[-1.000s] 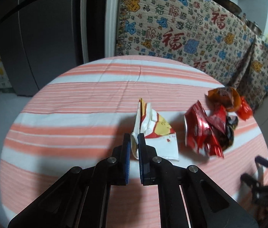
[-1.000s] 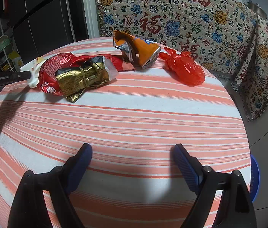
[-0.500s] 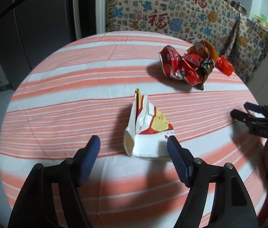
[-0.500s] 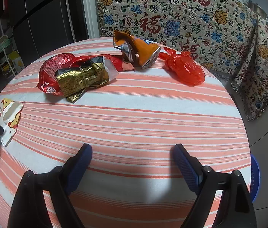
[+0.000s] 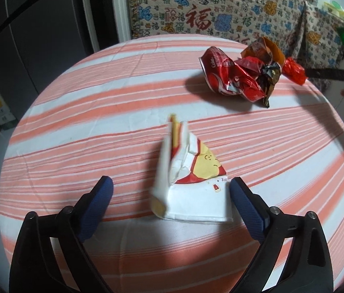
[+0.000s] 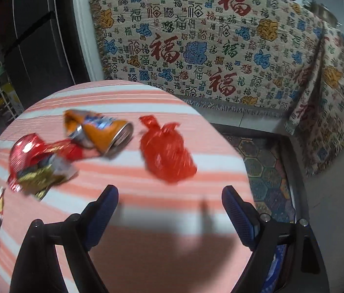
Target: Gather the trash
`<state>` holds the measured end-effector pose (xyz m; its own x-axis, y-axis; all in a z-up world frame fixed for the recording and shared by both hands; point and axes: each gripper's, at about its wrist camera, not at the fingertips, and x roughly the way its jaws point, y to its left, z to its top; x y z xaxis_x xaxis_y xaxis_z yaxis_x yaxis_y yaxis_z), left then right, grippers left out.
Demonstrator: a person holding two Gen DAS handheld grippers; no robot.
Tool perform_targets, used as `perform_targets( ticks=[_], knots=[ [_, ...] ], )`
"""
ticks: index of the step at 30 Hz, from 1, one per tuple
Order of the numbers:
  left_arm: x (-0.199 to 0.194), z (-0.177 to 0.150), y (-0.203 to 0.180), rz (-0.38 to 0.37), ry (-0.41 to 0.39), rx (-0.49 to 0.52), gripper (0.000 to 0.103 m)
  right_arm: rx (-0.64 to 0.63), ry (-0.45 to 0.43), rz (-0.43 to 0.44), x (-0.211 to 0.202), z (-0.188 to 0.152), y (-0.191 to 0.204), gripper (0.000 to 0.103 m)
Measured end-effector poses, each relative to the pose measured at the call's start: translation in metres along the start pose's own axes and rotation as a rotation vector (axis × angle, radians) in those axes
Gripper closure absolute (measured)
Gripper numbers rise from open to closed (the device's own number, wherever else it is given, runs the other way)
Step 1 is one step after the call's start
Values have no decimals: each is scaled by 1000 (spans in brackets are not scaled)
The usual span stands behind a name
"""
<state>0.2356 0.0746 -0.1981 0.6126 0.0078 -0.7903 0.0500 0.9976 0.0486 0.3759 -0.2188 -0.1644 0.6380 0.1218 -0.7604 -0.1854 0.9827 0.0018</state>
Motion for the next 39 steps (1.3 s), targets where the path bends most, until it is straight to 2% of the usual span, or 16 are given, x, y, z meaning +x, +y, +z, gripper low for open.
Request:
perform_targets(
  ticks=[4, 5, 6, 7, 11, 15, 19, 21, 22, 23, 27, 31, 35, 39],
  knots=[
    [2, 1, 3, -7, 3, 2, 3, -31, 67, -11, 43, 23, -1, 16],
    [2, 2, 3, -7, 4, 4, 3, -33, 75, -13, 49, 25, -1, 26],
    [3, 2, 3, -7, 5, 5, 3, -28, 78, -9, 54, 26, -2, 40],
    [3, 2, 3, -7, 6, 5, 2, -23, 87, 2, 54, 23, -2, 62],
    [3, 2, 3, -1, 8, 7, 1, 5, 72, 16, 36, 6, 3, 63],
    [4, 4, 3, 3, 9, 6, 0, -19, 81, -7, -2, -38, 31, 62],
    [3, 2, 5, 5, 10, 1, 0, -31, 57, 34, -36, -91, 76, 60],
    [1, -1, 8, 3, 14, 3, 0, -42, 35, 55, -46, -109, 99, 46],
    [-1, -3, 10, 3, 16, 5, 0, -46, 33, 63, -48, -114, 106, 30],
    [-3, -5, 13, 0, 20, 7, 0, -49, 40, 74, -49, -120, 112, 22],
    [-8, -11, 23, -17, 38, 33, 0, -112, 44, 59, -49, -128, 125, 19],
    [-11, -13, 28, -32, 57, 45, 1, -94, 46, 73, -41, -124, 121, 10],
    [-15, -15, 27, -61, 86, 78, 1, -85, 41, 67, -39, -123, 123, 8],
    [-12, -13, 27, -59, 75, 72, 1, -82, 43, 69, -37, -124, 123, 8]
  ],
)
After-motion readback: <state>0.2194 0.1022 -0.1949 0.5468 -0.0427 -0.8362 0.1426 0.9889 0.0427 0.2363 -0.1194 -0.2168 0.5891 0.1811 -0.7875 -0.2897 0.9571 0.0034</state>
